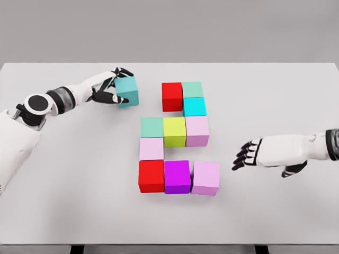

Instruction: Assemble the squares on the desktop into the number 2

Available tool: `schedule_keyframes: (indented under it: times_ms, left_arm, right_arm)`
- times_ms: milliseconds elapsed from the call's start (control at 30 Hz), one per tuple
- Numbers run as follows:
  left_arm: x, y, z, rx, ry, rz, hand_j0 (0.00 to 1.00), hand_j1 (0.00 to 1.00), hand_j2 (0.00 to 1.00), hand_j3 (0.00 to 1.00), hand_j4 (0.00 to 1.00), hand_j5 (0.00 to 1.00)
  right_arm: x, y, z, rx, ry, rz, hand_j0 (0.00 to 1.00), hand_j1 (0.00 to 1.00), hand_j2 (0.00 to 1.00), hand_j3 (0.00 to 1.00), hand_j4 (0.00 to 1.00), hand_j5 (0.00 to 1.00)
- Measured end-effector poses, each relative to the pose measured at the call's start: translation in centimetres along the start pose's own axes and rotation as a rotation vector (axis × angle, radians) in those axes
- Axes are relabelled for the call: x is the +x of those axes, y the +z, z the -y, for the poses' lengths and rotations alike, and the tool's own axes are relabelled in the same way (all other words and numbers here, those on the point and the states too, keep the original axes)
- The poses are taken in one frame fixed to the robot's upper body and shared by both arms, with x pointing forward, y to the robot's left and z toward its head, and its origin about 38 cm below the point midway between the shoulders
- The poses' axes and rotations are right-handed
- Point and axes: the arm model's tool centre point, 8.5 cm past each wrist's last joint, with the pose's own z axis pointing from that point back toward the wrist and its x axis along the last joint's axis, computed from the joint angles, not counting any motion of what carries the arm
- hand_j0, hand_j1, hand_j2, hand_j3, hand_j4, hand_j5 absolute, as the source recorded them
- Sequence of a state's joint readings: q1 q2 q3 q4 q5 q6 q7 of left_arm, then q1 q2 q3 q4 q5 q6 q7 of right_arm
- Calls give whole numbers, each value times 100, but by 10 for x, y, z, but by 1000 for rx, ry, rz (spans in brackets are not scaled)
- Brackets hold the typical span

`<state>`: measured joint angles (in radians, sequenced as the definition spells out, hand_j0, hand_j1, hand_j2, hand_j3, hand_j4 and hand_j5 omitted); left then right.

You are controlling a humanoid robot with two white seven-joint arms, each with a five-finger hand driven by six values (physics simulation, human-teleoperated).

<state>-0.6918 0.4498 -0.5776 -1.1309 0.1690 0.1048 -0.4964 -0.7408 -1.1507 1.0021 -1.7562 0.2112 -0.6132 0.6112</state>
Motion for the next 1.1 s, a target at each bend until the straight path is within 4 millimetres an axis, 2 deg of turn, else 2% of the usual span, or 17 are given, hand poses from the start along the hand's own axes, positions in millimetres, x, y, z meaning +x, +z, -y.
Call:
schedule_keyframes:
  times_ms: [233,667,1100]
  left_arm:
    - [-4,-14,5,-20,5,-31,38,38,38,38,38,38]
    - [10,-23,4,-42,-74,-35,36,36,36,36,36,36]
    - [16,-36,15,-58,-158,8,36,36,36,36,36,36]
  right_arm:
    - [4,-10,-9,31,2,19,100,100,100,100,100,100]
    - [9,-27,1,6,24,58,100,100,100,100,100,100]
    - [8,-27,7,-4,35,57,100,100,100,100,100,100]
